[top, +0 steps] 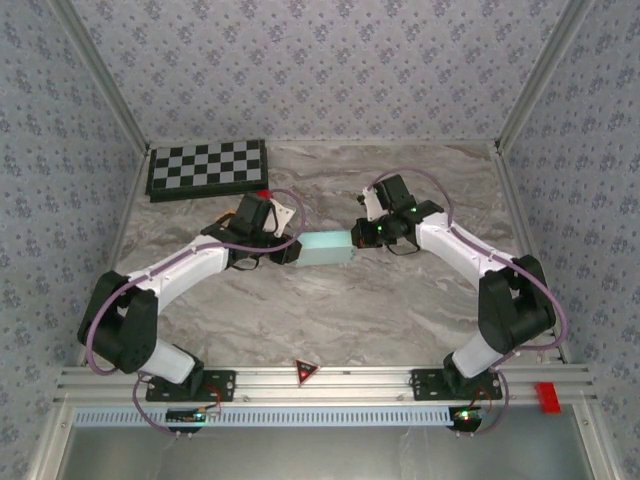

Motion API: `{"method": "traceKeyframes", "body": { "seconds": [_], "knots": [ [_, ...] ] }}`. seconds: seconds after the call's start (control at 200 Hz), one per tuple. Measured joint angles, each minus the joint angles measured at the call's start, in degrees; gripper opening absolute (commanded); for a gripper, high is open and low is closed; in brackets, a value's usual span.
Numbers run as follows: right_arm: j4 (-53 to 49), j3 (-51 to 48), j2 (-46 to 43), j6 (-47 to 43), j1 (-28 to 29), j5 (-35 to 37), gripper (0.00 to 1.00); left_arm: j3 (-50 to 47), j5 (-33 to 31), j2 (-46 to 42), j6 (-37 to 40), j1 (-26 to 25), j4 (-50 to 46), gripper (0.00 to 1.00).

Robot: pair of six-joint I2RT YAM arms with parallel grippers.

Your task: Fold the paper box

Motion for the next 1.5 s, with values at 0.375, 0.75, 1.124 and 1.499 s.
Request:
{"method": "traceKeyframes", "body": {
  "seconds": [0.375,0.75,1.124,1.499],
  "knots": [
    [-3.1,2.0,0.3,-0.4,0.3,0.0,0.14,0.1,-1.1,-0.2,0.2,0.0,-0.4,0.39],
    [-4.1,4.4,0.3,-1.4,0.3,0.0,0.24,0.1,-1.5,-1.6,0.5,0.0,-1.4,0.42],
    [-4.3,4.4,0.2,-1.5,0.2,0.1,0.31,0.1,-1.9,-5.0,0.4,0.0,-1.2,0.50],
    [-3.4,4.4,-0.3,-1.0,-1.0,-0.2,0.32,0.2,-1.9,-5.4,-4.0,1.7,1.4,0.55]
  ]
}}
